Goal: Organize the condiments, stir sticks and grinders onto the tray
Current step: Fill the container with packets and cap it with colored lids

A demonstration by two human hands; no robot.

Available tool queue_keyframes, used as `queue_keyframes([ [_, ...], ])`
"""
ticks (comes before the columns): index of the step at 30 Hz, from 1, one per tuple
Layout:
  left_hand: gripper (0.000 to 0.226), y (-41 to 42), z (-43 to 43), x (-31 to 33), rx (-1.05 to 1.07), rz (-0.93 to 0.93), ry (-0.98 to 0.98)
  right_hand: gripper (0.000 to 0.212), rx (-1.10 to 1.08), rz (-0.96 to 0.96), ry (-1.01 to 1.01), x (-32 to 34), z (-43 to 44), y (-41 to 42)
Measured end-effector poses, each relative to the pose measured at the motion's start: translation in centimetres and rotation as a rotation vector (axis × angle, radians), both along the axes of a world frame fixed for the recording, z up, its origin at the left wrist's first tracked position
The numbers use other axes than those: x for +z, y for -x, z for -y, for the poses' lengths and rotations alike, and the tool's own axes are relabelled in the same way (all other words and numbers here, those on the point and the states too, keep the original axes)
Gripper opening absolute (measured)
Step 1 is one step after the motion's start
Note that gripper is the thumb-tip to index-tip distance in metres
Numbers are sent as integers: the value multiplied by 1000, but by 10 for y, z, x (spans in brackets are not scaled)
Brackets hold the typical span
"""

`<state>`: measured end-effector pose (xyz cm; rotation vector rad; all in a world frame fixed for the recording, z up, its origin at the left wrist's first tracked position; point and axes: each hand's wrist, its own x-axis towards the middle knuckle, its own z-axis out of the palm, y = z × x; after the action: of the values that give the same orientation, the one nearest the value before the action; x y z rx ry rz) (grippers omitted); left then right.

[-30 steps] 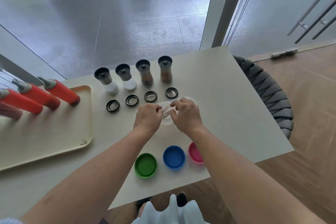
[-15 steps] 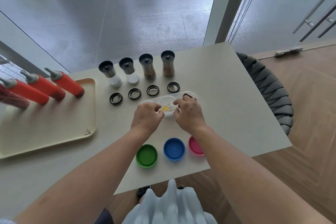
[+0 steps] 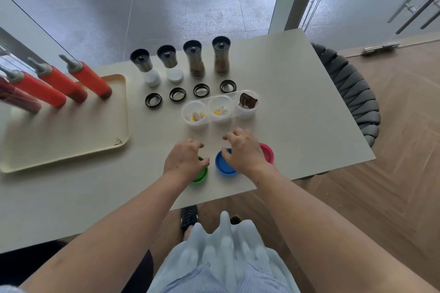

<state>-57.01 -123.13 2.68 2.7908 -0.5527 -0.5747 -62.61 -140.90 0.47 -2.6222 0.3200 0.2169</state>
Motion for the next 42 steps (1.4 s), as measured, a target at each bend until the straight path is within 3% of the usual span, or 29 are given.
queue_keyframes([
  [10, 94, 25, -14, -25, -25, -51, -169, 69, 172, -108, 149, -16, -20, 32],
  [19, 85, 29, -10, -34, 5, -63, -173, 73, 214, -157, 247, -24, -24, 33],
  [26, 84, 23, -5, -30, 8, -57, -158, 82, 211, -159, 208, -20, -20, 26],
  [42, 83, -30, 12, 30, 3, 108, -64, 92, 185, -12, 176, 29, -3, -27],
])
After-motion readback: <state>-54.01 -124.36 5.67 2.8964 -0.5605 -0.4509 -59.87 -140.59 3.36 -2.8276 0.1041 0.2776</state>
